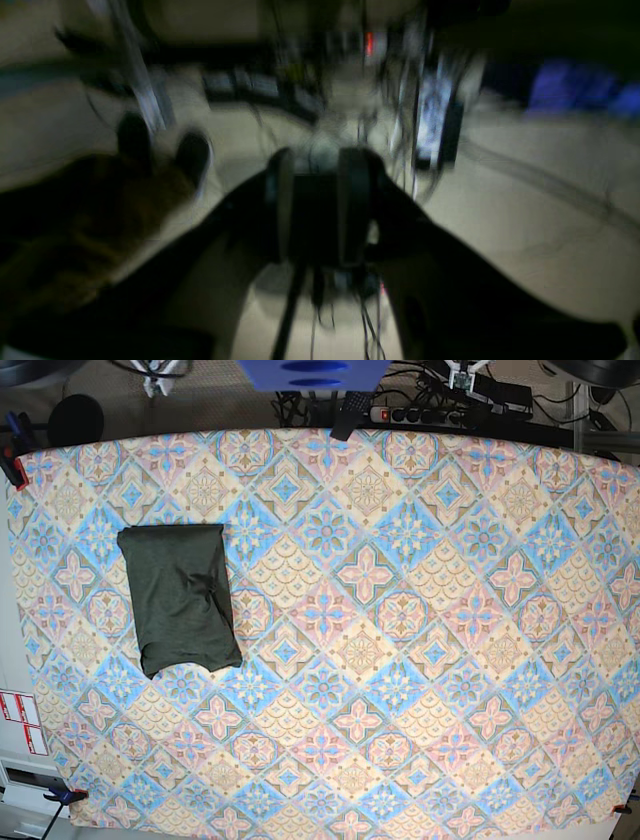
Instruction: Fold the T-shirt properly
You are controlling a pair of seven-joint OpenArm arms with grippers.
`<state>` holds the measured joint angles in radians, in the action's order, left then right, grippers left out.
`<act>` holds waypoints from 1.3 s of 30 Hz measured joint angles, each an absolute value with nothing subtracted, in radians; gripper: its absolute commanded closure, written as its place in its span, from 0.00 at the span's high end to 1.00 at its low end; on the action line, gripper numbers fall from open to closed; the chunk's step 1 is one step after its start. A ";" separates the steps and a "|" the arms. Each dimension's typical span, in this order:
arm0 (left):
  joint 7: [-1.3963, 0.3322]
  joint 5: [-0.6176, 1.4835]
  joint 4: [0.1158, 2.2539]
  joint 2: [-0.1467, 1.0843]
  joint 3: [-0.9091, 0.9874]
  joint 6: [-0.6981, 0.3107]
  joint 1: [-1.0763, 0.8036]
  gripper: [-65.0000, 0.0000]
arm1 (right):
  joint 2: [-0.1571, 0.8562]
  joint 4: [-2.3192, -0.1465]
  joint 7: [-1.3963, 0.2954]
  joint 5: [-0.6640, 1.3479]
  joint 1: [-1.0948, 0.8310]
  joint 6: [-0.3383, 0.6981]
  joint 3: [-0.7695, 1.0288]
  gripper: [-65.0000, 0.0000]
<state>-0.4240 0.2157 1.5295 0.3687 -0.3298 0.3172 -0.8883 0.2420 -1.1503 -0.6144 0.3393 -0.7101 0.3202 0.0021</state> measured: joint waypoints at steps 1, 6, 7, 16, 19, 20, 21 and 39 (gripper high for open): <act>-0.413 0.215 1.495 0.369 -0.357 0.317 -0.866 0.21 | 0.244 -1.091 -0.567 0.347 -0.685 0.325 -0.019 0.00; -0.321 0.211 1.269 0.323 -0.435 0.318 -0.733 0.21 | 0.261 -0.776 -0.431 0.320 -0.595 0.305 -0.106 0.00; -0.291 0.210 1.214 0.306 -0.439 0.318 -0.717 0.21 | 0.260 -0.723 -0.392 0.321 -0.574 0.303 -0.121 0.00; -0.088 0.213 0.766 0.243 -0.540 0.308 -0.536 0.21 | 0.244 -0.377 -0.133 0.324 -0.387 0.302 -0.185 0.00; -0.015 0.209 0.620 0.216 -0.591 0.310 -0.462 0.21 | 0.207 -0.286 -0.102 0.322 -0.351 0.296 -0.185 0.00; 0.005 0.210 0.569 0.205 -0.597 0.310 -0.443 0.21 | 0.190 -0.262 -0.086 0.322 -0.336 0.300 -0.185 0.00; 0.023 0.209 0.527 0.190 -0.600 0.308 -0.429 0.21 | 0.172 -0.243 -0.070 0.322 -0.322 0.303 -0.185 0.00; 0.105 0.206 0.332 0.112 -0.600 0.309 -0.284 0.21 | 0.017 -0.184 0.056 0.340 -0.203 0.297 -0.102 0.00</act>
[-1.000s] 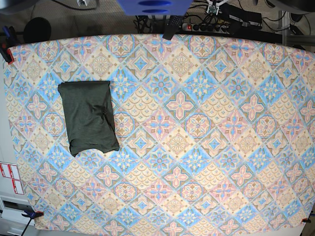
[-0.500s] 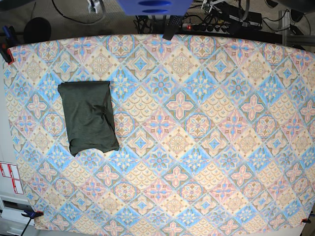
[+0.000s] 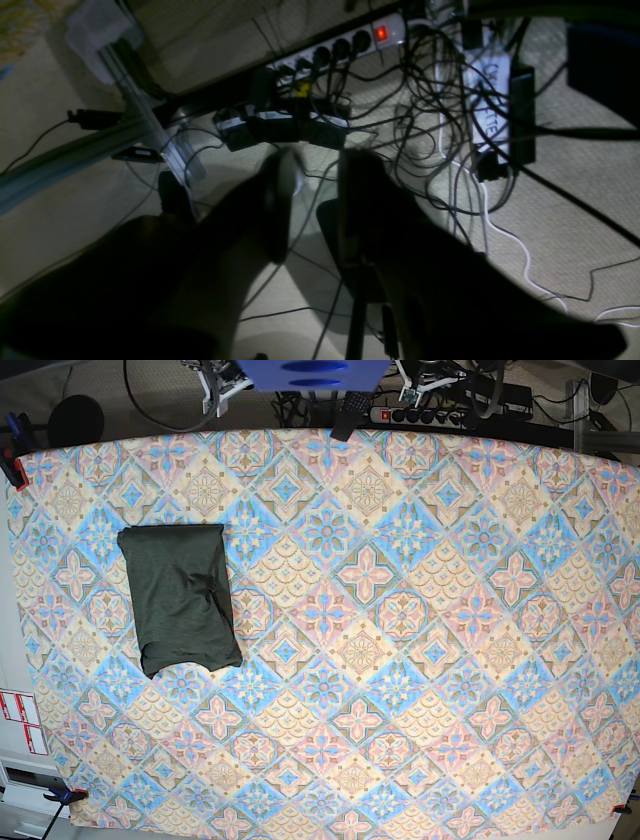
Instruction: Fold the T-shirt properly
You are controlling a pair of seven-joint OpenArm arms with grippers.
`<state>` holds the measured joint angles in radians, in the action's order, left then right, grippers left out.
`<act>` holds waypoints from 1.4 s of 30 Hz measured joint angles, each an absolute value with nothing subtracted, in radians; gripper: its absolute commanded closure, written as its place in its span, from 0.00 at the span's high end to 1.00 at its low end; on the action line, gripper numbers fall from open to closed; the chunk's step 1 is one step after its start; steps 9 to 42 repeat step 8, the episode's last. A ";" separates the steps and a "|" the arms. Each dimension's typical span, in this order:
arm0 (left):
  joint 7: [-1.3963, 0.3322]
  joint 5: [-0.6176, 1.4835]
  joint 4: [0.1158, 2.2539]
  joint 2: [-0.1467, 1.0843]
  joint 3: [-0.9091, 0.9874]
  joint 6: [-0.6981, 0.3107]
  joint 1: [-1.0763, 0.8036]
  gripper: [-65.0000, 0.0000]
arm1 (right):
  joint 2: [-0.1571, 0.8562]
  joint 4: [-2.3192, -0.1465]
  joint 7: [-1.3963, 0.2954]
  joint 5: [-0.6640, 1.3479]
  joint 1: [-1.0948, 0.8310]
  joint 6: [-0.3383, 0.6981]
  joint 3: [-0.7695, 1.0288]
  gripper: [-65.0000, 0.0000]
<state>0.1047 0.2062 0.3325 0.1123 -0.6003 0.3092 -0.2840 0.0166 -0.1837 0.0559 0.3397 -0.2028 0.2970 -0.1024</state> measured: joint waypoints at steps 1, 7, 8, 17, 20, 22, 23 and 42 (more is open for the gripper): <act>0.105 0.206 0.333 0.112 -0.600 0.308 -0.285 0.21 | 0.001 -0.183 0.053 0.336 -0.204 0.302 -0.078 0.00; 0.109 0.207 0.337 0.111 -0.600 0.310 -0.266 0.21 | 0.000 -0.178 0.038 0.322 -0.213 0.292 -0.057 0.00; 0.109 0.207 0.337 0.111 -0.600 0.309 -0.261 0.21 | 0.006 -0.178 0.042 0.322 -0.211 0.295 -0.052 0.00; 0.109 0.207 0.337 0.111 -0.600 0.309 -0.261 0.21 | 0.006 -0.178 0.042 0.322 -0.211 0.295 -0.052 0.00; 0.109 0.207 0.337 0.111 -0.600 0.309 -0.261 0.21 | 0.006 -0.178 0.042 0.322 -0.211 0.295 -0.052 0.00; 0.109 0.207 0.337 0.111 -0.600 0.309 -0.261 0.21 | 0.006 -0.178 0.042 0.322 -0.211 0.295 -0.052 0.00; 0.109 0.207 0.337 0.111 -0.600 0.309 -0.261 0.21 | 0.006 -0.178 0.042 0.322 -0.211 0.295 -0.052 0.00; 0.109 0.207 0.337 0.111 -0.600 0.309 -0.261 0.21 | 0.006 -0.178 0.042 0.322 -0.211 0.295 -0.052 0.00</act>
